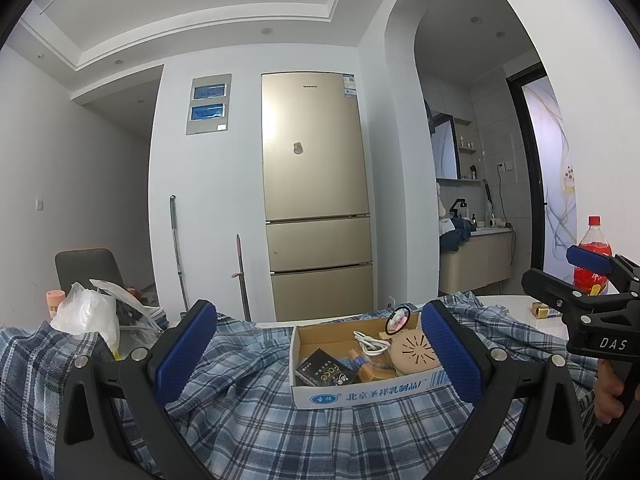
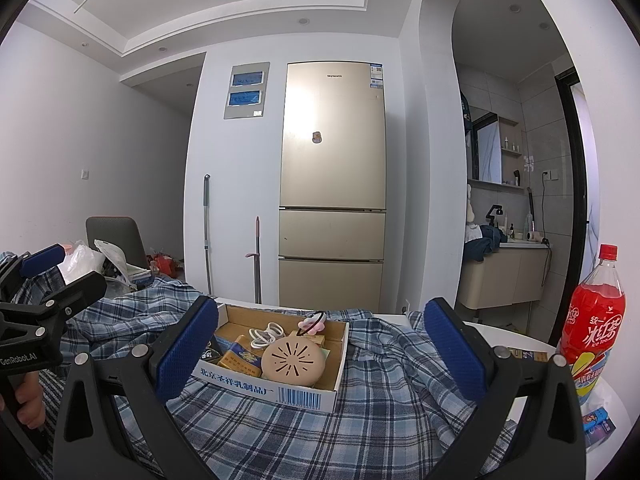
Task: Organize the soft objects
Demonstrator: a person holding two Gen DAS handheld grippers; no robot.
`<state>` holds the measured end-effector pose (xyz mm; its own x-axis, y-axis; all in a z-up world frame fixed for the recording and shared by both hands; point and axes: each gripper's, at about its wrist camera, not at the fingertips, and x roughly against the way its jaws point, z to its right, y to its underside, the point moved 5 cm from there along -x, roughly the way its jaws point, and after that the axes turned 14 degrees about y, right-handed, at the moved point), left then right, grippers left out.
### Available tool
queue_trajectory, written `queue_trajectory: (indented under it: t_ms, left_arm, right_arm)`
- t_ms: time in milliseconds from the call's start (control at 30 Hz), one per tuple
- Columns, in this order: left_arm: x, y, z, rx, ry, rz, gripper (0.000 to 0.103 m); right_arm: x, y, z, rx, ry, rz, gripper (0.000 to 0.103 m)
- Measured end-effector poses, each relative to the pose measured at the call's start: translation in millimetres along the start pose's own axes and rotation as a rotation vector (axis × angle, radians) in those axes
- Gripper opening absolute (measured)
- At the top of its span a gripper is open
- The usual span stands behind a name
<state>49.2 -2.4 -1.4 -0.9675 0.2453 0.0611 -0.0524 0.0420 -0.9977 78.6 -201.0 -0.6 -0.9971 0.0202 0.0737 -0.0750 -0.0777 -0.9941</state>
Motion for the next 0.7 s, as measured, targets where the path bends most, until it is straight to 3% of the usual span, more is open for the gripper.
queue_trajectory:
  t_ms: [700]
  left_arm:
    - [2.3,-0.6,-1.9,0.002,-0.003,-0.001,0.103]
  right_arm:
    - [0.2,0.1,0.1,0.002,0.000,0.001,0.103]
